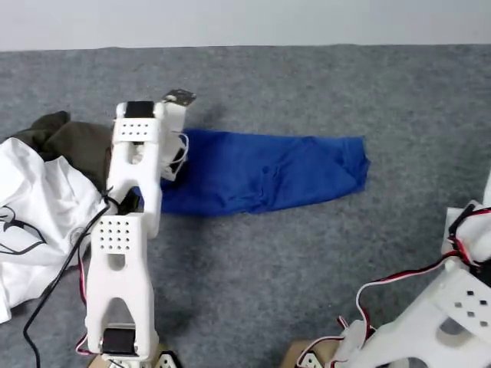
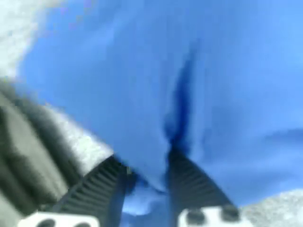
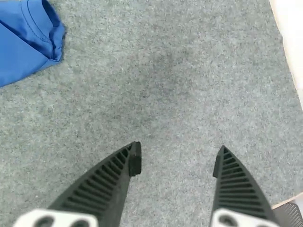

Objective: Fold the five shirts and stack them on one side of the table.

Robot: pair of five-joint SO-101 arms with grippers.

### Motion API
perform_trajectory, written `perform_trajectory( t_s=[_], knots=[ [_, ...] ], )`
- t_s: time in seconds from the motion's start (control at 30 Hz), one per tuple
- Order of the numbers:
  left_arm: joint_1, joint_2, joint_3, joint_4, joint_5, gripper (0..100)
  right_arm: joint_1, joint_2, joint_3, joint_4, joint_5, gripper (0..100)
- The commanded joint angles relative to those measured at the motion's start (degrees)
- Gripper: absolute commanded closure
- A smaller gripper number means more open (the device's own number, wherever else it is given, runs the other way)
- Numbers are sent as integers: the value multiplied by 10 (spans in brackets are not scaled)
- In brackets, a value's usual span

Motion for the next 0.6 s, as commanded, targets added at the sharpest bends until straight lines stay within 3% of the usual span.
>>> perform_trajectory(
  t_s=[0.0, 0.23, 0.57],
  knots=[
    [-4, -7, -10, 11, -3, 997, -6, -13, -7, 22, 7, 743],
    [25, -133, -5, 11, 18, 997, -5, -13, -7, 22, 7, 743],
    [172, -237, -10, 10, 58, 996, -4, -13, -7, 22, 8, 743]
  ],
)
